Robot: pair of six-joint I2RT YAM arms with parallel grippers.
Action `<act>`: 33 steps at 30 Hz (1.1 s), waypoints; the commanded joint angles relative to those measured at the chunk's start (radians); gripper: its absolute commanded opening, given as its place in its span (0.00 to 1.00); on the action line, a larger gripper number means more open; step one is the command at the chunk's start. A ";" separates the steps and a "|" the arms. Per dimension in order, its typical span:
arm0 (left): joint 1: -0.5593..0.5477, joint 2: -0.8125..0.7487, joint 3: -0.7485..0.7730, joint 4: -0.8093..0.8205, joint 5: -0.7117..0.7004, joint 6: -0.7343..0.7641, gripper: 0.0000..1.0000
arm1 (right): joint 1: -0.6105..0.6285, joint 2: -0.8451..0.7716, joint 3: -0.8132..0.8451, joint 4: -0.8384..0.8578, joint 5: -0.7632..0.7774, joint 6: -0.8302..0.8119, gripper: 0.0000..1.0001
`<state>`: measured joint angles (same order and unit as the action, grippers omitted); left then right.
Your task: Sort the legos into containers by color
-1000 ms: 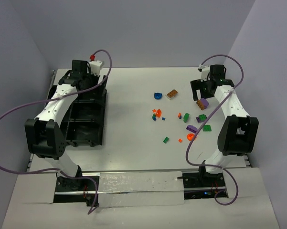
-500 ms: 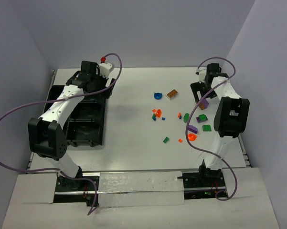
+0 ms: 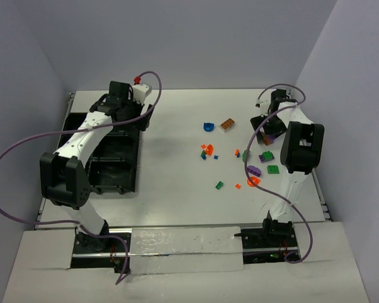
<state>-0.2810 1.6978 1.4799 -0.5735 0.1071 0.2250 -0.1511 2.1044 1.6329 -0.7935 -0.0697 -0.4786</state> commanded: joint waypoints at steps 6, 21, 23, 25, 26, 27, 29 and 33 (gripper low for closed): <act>0.046 0.031 0.085 0.019 0.147 -0.137 0.94 | -0.018 0.025 0.033 -0.002 -0.031 0.010 0.79; 0.132 0.012 0.065 0.084 0.340 -0.278 0.90 | 0.012 -0.143 0.026 0.049 -0.210 0.034 0.11; 0.144 0.012 0.081 0.094 0.406 -0.328 0.90 | 0.055 -0.203 0.029 0.070 -0.256 0.069 0.07; 0.151 0.013 0.094 0.107 0.447 -0.365 0.91 | 0.108 -0.249 0.029 0.093 -0.283 0.098 0.04; 0.151 0.014 0.103 0.113 0.472 -0.392 0.91 | 0.147 -0.274 0.024 0.116 -0.286 0.116 0.02; 0.151 0.017 0.112 0.120 0.492 -0.416 0.91 | 0.199 -0.306 0.014 0.149 -0.283 0.141 0.00; 0.151 0.023 0.124 0.135 0.543 -0.488 0.90 | 0.268 -0.352 -0.010 0.212 -0.274 0.177 0.00; 0.151 0.024 0.135 0.180 0.615 -0.590 0.90 | 0.390 -0.436 -0.067 0.349 -0.234 0.256 0.00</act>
<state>-0.1294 1.7329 1.5553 -0.4934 0.5871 -0.2198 0.1471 1.7613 1.6161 -0.6029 -0.3046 -0.3276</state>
